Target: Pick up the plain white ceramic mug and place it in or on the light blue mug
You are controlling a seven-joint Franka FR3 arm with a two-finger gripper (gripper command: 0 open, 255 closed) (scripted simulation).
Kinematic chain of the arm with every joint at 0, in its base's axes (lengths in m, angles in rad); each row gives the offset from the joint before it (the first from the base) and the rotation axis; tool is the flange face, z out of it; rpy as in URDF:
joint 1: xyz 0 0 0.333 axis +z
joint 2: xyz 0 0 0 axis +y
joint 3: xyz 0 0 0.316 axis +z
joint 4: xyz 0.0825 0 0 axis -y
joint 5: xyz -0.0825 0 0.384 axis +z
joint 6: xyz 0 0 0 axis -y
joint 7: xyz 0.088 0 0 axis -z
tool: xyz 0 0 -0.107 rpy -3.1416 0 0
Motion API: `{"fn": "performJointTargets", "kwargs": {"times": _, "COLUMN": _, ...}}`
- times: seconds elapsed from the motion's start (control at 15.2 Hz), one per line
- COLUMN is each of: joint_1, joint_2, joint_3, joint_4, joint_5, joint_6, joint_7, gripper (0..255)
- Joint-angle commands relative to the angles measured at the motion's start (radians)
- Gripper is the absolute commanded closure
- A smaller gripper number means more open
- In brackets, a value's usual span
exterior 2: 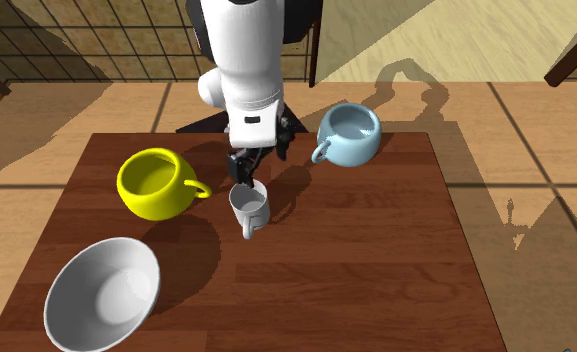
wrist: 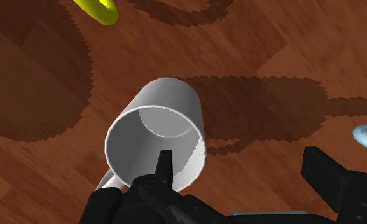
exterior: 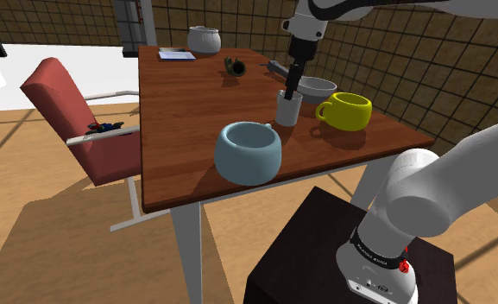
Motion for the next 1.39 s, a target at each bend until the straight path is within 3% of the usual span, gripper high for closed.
{"fn": "performJointTargets", "kwargs": {"times": 0.0, "joint_1": 0.009, "joint_2": 0.051, "joint_3": -0.048, "joint_4": 0.018, "joint_5": -0.009, "joint_6": 0.021, "joint_7": -0.101, "gripper": 0}}
{"fn": "performJointTargets", "kwargs": {"times": 0.53, "joint_1": 0.006, "joint_2": 0.061, "joint_3": -0.059, "joint_4": -0.075, "joint_5": -0.016, "joint_6": 0.124, "joint_7": -0.1, "gripper": 0}}
{"fn": "performJointTargets", "kwargs": {"times": 1.06, "joint_1": 0.006, "joint_2": 0.061, "joint_3": -0.059, "joint_4": -0.075, "joint_5": -0.016, "joint_6": 0.124, "joint_7": -0.1, "gripper": 0}}
{"fn": "performJointTargets", "kwargs": {"times": 1.12, "joint_1": 0.006, "joint_2": 0.061, "joint_3": -0.059, "joint_4": -0.075, "joint_5": -0.016, "joint_6": 0.124, "joint_7": -0.1, "gripper": 255}}
{"fn": "performJointTargets", "kwargs": {"times": 1.32, "joint_1": 0.006, "joint_2": 0.061, "joint_3": -0.059, "joint_4": -0.075, "joint_5": -0.016, "joint_6": 0.124, "joint_7": -0.1, "gripper": 255}}
